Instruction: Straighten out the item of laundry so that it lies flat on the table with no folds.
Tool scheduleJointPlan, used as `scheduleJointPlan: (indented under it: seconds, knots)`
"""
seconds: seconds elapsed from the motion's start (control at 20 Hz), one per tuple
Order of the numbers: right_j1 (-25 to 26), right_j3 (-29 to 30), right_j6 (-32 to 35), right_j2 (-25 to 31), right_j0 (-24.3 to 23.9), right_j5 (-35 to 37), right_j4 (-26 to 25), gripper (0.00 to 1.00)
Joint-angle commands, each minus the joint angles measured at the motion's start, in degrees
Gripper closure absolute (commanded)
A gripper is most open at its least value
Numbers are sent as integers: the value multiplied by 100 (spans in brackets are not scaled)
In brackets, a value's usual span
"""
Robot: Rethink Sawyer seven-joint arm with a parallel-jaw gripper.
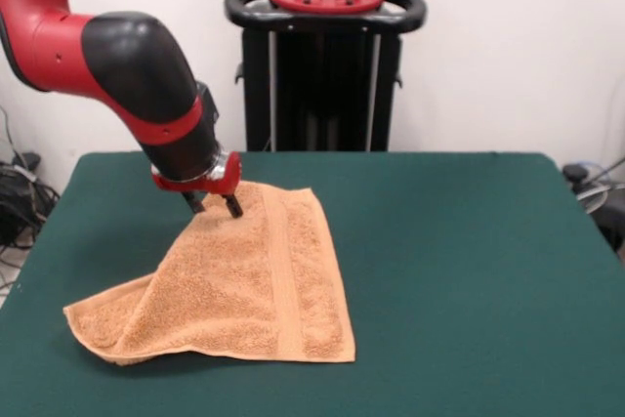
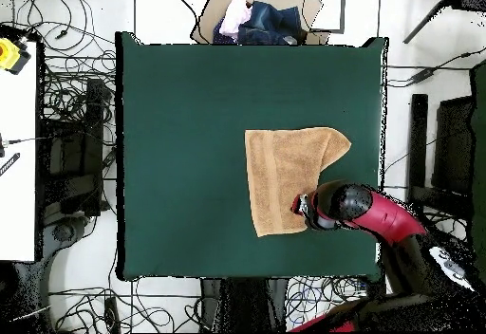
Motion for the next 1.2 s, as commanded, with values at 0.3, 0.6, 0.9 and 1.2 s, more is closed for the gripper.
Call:
scheduleJointPlan:
  seconds: [0.3,0.6,0.9,1.2]
  knots:
    - [66,15,-195,540,38,-392,-278,0]
    - [99,-41,-150,470,79,-520,-358,0]
    - [415,-210,24,352,157,-1011,-611,0]
    - [536,-307,153,292,205,-1213,-754,0]
